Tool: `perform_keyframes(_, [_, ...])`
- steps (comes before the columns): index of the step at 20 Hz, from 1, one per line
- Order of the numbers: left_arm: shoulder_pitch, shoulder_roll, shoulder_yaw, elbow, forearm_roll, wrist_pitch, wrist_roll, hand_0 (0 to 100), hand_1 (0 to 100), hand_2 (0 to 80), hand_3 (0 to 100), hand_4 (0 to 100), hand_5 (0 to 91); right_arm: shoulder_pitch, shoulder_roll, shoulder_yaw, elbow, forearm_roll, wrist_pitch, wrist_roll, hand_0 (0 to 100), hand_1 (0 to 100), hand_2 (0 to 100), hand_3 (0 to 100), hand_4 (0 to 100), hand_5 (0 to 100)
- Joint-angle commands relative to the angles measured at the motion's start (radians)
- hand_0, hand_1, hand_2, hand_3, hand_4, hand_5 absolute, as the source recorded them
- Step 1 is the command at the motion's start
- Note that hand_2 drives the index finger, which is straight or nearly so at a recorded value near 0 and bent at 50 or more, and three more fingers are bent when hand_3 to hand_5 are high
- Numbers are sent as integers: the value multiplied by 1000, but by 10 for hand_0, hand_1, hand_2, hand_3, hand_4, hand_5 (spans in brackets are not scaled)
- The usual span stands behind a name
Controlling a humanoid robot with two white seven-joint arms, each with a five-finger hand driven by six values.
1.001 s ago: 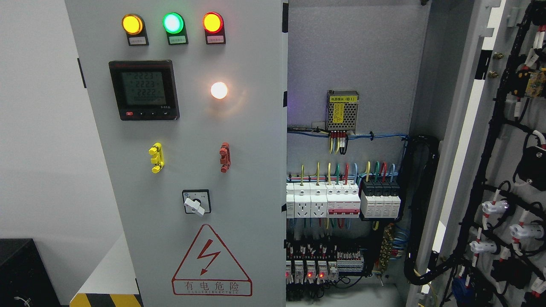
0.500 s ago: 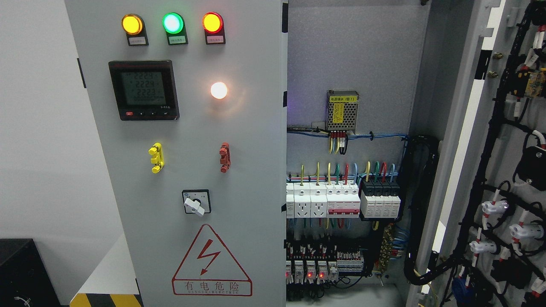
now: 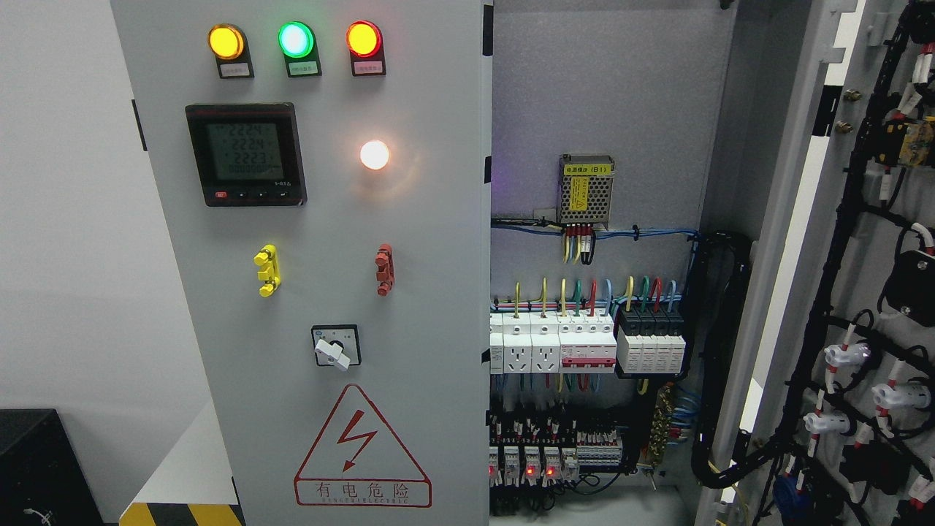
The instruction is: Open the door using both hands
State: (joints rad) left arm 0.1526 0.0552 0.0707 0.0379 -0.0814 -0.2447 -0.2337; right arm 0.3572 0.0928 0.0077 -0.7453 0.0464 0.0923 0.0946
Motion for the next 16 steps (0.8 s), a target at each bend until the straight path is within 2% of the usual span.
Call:
perform_keyframes(1, [-18,-77,69,63,-31,4,-1,120,556,0,0,0,0,115,-19,63,-644,-2,4,-4,74,136,0,0,0,0])
perform_keyframes(3, [-27,-83,17,63,3,4,-3,120,556,0,0,0,0,164,-19,77,-754,-2,9,-4,74,136,0,0,0,0])
perform_keyframes(4, [-36,-86,-20,65,40,4,-3,120,556,0,0,0,0,184,-22,78,-808,-3,10,-4,74,136,0,0,0,0])
perform_keyframes(7, [-56,-90,-124,68,138,22,-6,120,556,0,0,0,0,232,-65,81,-949,-3,6,-4,74,136,0,0,0,0])
perform_keyframes(12, [-65,-90,-144,69,144,22,-10,120,556,0,0,0,0,296,-71,86,-1149,-3,1,-6,74,136,0,0,0,0])
perform_keyframes(16, [-65,-92,-169,63,144,24,-1,120,556,0,0,0,0,309,-126,141,-1285,-3,-14,-7,74,136,0,0,0,0])
